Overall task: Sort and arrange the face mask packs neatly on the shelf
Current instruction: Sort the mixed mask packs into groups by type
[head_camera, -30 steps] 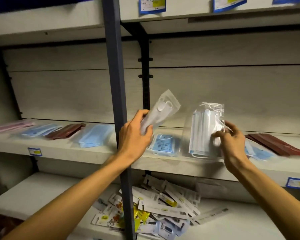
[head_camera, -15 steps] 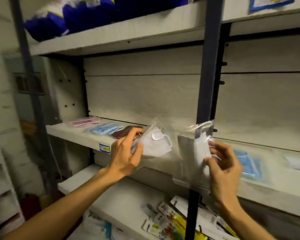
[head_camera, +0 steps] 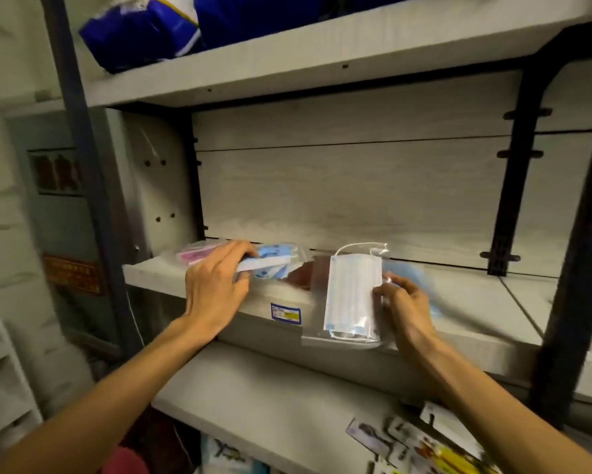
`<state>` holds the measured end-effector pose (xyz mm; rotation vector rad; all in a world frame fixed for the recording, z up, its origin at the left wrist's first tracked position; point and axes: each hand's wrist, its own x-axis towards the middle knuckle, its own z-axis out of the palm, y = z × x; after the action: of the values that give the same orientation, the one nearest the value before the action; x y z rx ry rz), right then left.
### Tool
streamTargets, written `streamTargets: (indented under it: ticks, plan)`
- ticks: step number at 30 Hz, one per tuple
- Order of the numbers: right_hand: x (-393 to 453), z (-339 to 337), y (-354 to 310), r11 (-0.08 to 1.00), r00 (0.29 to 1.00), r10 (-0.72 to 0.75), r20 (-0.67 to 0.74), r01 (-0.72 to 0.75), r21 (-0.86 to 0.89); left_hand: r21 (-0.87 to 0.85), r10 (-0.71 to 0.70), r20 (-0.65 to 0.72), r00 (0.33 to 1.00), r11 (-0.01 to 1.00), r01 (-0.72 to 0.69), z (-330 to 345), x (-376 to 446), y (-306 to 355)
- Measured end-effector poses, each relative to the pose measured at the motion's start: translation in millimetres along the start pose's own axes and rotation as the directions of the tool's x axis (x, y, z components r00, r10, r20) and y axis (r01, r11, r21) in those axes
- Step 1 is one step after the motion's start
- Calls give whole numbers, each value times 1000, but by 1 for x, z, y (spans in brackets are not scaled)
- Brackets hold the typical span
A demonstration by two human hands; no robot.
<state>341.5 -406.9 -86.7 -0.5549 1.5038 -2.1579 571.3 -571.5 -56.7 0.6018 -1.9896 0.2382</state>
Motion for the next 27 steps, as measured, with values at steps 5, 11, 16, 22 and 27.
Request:
streamTargets:
  ticks: [5,11,16,22,27]
  plan:
    - [34,30,0,988,995,-94,-24,90,-129,-12,27,48,998,1000,-26,39,19,-44]
    - [86,52,-22,967,982,-190,0,187,-172,88,59,231,971,993,-81,89,52,-81]
    - [115,64,-26,948,974,-226,12,223,-229,208,-31,529,848,974,-94,133,71,-86]
    - [134,64,-34,895,933,-359,29,353,-273,67,-182,728,661,978,195,145,82,-90]
    - [121,47,-47,630,703,-711,18,648,-427,-88,-144,623,769,964,252,154,99,-82]
